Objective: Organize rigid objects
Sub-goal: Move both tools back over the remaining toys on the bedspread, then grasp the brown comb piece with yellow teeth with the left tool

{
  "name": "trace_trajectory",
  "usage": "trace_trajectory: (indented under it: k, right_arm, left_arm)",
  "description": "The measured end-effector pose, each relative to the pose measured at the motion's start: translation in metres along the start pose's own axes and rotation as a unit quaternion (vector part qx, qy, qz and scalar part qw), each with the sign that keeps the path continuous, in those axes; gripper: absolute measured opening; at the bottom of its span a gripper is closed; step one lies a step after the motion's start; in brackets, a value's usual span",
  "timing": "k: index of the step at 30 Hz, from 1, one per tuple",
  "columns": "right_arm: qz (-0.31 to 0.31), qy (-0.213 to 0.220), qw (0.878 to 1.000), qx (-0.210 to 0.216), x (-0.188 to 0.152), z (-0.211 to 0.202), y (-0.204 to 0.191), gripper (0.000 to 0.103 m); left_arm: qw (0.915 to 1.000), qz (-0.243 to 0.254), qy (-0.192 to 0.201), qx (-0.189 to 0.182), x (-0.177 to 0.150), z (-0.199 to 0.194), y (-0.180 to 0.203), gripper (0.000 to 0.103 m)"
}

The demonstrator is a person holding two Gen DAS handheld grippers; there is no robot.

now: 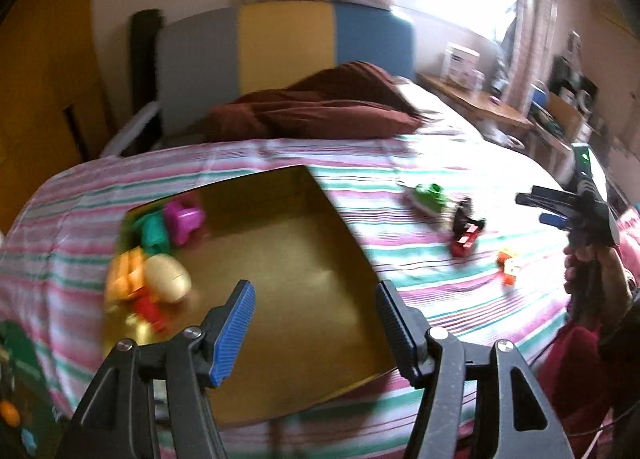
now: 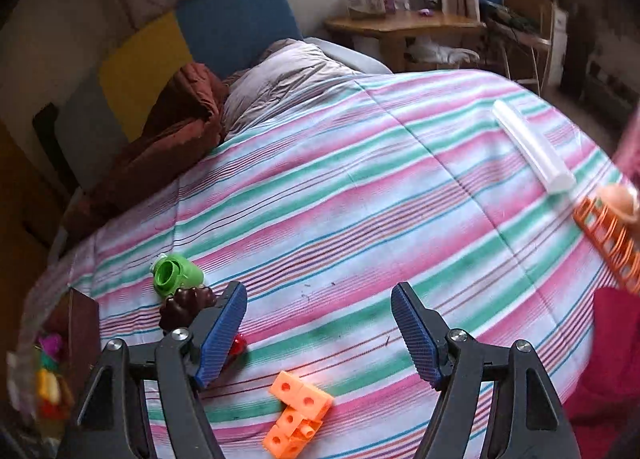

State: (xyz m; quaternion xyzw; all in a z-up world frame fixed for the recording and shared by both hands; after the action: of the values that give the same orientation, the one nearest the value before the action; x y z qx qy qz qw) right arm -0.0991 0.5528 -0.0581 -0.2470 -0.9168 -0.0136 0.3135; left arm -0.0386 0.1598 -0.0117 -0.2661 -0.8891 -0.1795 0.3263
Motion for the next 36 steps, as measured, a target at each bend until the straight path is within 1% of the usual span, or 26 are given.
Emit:
trace_trajectory:
  k: [2,4,7,10,12,16,20,22,23,26,28,30,32,34,36]
  right_arm:
    - [0.002,0.0,1.0,0.001,0.001,-0.002,0.002,0.076]
    - [0.008,-0.001,1.0,0.004,0.0,-0.002,0.006,0.077]
    - [0.02,-0.007,1.0,0.015,-0.003,-0.002,0.008,0.078]
    - [0.031,-0.011,0.999,0.021,-0.004,-0.003,0.011,0.078]
    - [0.038,-0.014,0.999,0.027,-0.004,-0.003,0.012,0.079]
    - [0.048,-0.018,0.998,0.037,-0.003,-0.002,0.014,0.08]
    - [0.056,-0.022,0.997,0.048,-0.002,-0.001,0.016,0.08]
    - [0.06,-0.024,0.997,0.052,-0.002,-0.001,0.016,0.081]
    - [0.063,-0.025,0.996,0.055,-0.001,0.0,0.017,0.081]
    - [0.074,-0.03,0.995,0.063,-0.001,0.001,0.019,0.082]
    - [0.077,-0.034,0.994,0.067,-0.001,0.003,0.019,0.082]
    - [0.079,-0.035,0.994,0.07,-0.001,0.003,0.02,0.082]
    - [0.078,-0.036,0.994,0.07,-0.001,0.004,0.019,0.083]
    - [0.076,-0.036,0.994,0.07,0.0,0.005,0.017,0.083]
    - [0.072,-0.035,0.994,0.068,0.0,0.005,0.016,0.083]
  left_arm:
    - [0.9996,0.009,-0.012,-0.022,0.01,0.014,0.016,0.063]
    - [0.9989,0.018,-0.027,-0.035,0.017,0.028,0.032,0.063]
    - [0.9963,0.02,-0.048,-0.069,0.028,0.051,0.055,0.063]
    - [0.9913,0.005,-0.079,-0.105,0.039,0.079,0.074,0.063]
    - [0.9887,-0.001,-0.094,-0.117,0.045,0.096,0.084,0.063]
    - [0.9836,-0.007,-0.116,-0.139,0.059,0.132,0.103,0.063]
    - [0.9758,-0.043,-0.139,-0.163,0.068,0.169,0.11,0.063]
    - [0.9728,-0.055,-0.139,-0.177,0.071,0.183,0.113,0.063]
    - [0.9725,-0.058,-0.137,-0.179,0.072,0.188,0.114,0.064]
    - [0.9701,-0.072,-0.134,-0.189,0.077,0.203,0.119,0.074]
    - [0.9706,-0.073,-0.132,-0.188,0.081,0.214,0.122,0.074]
    - [0.9687,-0.077,-0.134,-0.194,0.084,0.226,0.126,0.075]
    - [0.9686,-0.081,-0.139,-0.189,0.086,0.238,0.128,0.075]
    - [0.9691,-0.075,-0.151,-0.18,0.083,0.25,0.131,0.073]
    - [0.9688,-0.066,-0.162,-0.176,0.078,0.261,0.133,0.057]
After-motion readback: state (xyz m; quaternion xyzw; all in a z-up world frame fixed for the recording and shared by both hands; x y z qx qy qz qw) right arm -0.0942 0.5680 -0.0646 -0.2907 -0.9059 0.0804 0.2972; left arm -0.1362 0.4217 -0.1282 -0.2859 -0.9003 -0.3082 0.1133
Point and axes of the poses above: each gripper's, at about its wrist camera, not at the fingertips, and z roughly the way its jaws point, y to its right, x to its top, the point moved 1 cm from there along z, roughly the way its jaws point, and after that the axes turned 8 degrees about -x, right-handed, at the moved point
